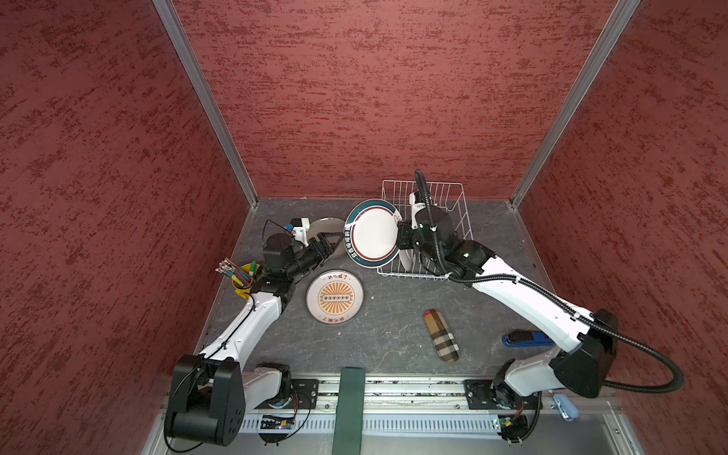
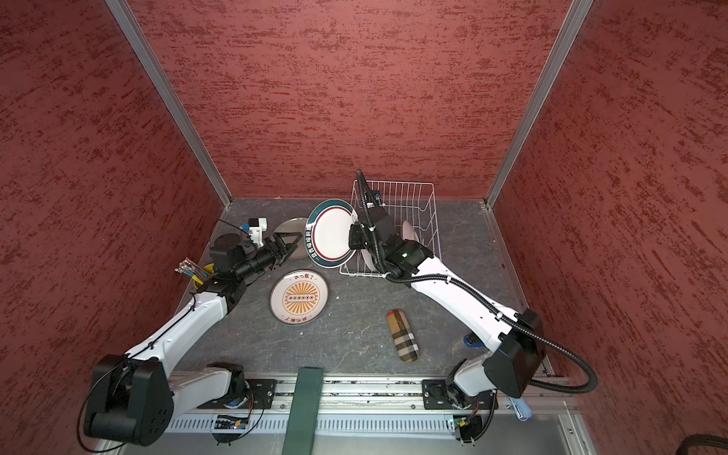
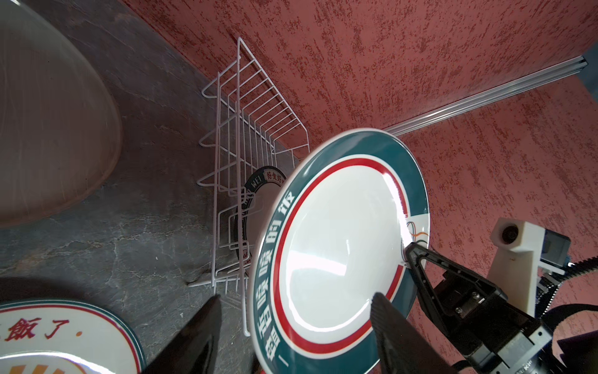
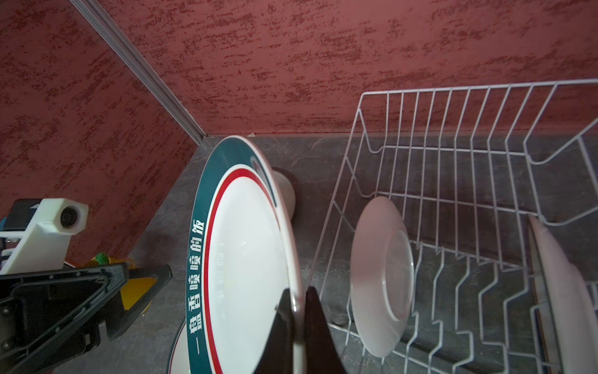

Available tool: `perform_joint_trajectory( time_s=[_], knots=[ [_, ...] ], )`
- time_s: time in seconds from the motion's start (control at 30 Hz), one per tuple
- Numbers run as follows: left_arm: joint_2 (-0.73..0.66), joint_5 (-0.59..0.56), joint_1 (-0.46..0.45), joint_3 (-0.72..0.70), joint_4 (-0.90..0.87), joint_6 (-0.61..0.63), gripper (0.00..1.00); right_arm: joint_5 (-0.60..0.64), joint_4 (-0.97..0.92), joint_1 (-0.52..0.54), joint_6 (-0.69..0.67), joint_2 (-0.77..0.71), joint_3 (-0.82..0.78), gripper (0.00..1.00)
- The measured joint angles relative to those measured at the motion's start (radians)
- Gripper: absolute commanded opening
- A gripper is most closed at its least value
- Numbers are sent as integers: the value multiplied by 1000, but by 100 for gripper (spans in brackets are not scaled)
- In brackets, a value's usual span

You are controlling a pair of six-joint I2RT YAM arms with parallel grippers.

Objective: Unload the plates from the dish rack
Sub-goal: Place the plate on the plate.

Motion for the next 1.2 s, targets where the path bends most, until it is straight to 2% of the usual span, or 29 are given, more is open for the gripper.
perform_joint_trajectory(
  time_s=[0.3,0.53,0.97,1.1,1.13,1.2],
  knots=[
    [1,-7,9,-11,-17,21,65,-167,80,-41,82,-13,-49,0],
    [2,-18,10,-23,-12,25,38,-257,104,-68,113,-9,-49,0],
    [-10,-27,23,-38,-7,24,15,-423,156,-113,174,70,-64,0],
    [-33,-28,43,-42,-15,27,0,-454,168,-113,188,91,-64,0],
    [-39,-30,44,-43,-19,27,0,-462,175,-115,189,94,-64,7],
    [-50,-30,49,-48,-22,26,0,-472,178,-117,194,97,-63,48]
  ],
)
